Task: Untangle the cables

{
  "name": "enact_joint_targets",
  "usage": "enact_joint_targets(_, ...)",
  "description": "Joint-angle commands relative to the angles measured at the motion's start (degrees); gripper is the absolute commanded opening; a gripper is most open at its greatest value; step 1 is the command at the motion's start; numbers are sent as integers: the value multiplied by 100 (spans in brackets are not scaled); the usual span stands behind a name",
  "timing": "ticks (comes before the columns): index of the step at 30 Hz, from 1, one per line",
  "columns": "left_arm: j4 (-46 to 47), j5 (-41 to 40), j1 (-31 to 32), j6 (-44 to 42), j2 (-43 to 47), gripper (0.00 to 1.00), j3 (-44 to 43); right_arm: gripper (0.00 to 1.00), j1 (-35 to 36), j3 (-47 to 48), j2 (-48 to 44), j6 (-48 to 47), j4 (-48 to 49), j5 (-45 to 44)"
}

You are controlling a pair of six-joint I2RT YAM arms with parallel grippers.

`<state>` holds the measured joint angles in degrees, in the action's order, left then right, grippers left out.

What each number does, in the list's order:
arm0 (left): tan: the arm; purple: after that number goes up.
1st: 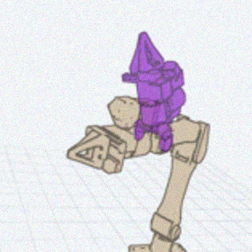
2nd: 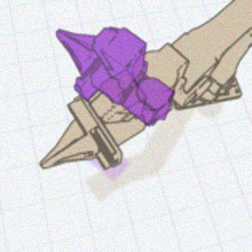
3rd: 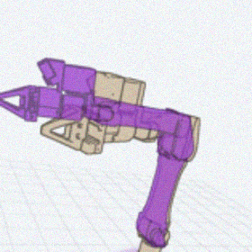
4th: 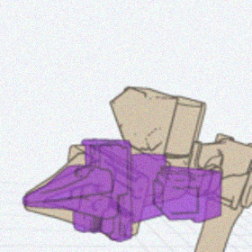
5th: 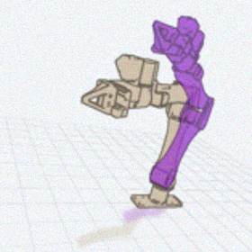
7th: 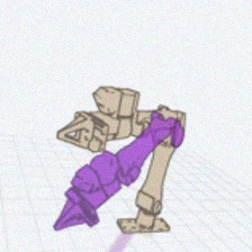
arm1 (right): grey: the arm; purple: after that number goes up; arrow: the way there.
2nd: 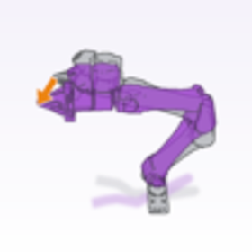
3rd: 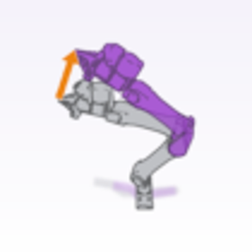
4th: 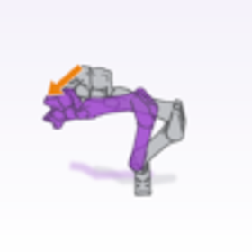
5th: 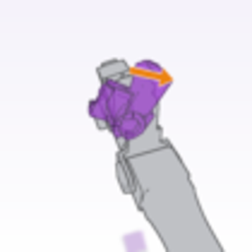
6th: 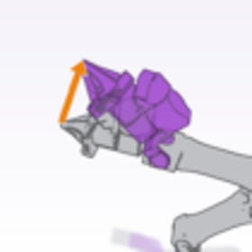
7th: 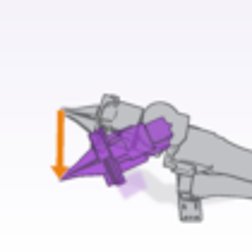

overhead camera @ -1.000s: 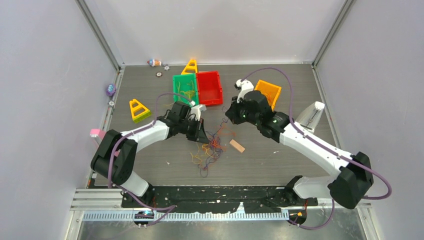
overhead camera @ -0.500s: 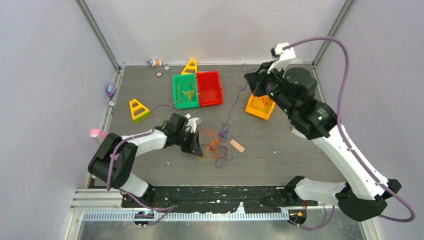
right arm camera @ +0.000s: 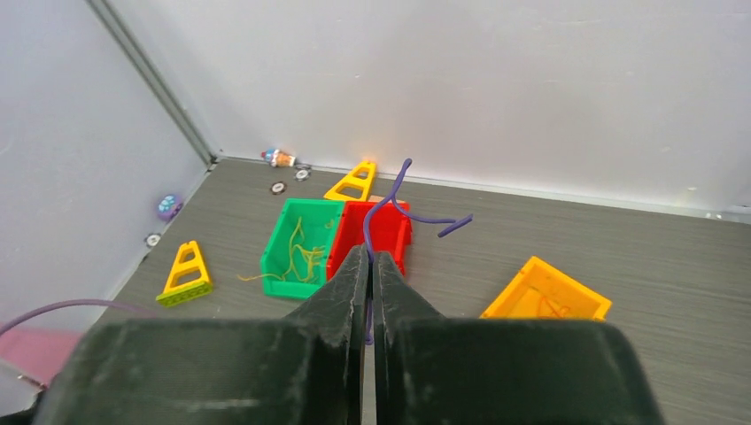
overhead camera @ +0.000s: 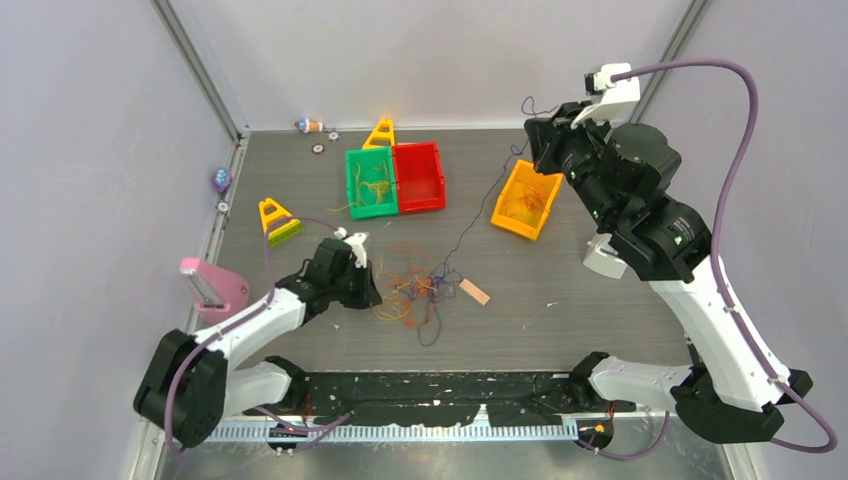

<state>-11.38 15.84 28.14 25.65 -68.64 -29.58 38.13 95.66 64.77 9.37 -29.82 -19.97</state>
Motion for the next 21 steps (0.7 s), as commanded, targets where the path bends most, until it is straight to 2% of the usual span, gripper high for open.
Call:
enact_joint_targets(1, -240, -1007, -99, 296, 766, 0, 210, 5, -42, 223, -277, -222, 29, -506)
enact_joint_targets(3, -278, -972, -98, 260, 1051, 0, 184, 5, -48, 169, -315, -201, 31, -383)
enact_joint_targets(4, -303, -900, -98, 193, 1172, 4, 130, 5, -45, 119, -320, -182, 26, -309)
enact_joint_targets(5, -318, -753, -98, 108, 1264, 18, 55, 5, -43, 93, -319, -155, 26, -103)
enact_joint_targets(7, -470, -662, -98, -15, 1430, 55, -169, 5, -44, -16, -317, -103, 22, 241)
enact_joint_targets(9, -637, -649, -90, -203, 1570, 69, -433, 5, -44, -130, -292, -16, 33, 560)
enact_joint_targets(15, -519, -592, -30, -660, 1689, 81, -1167, 5, -47, -377, -236, 223, 157, 1400)
enact_joint_targets(21, 580, 218, 340, -898, 1031, 83, -1722, 5, -42, -335, -160, 393, 251, 1796)
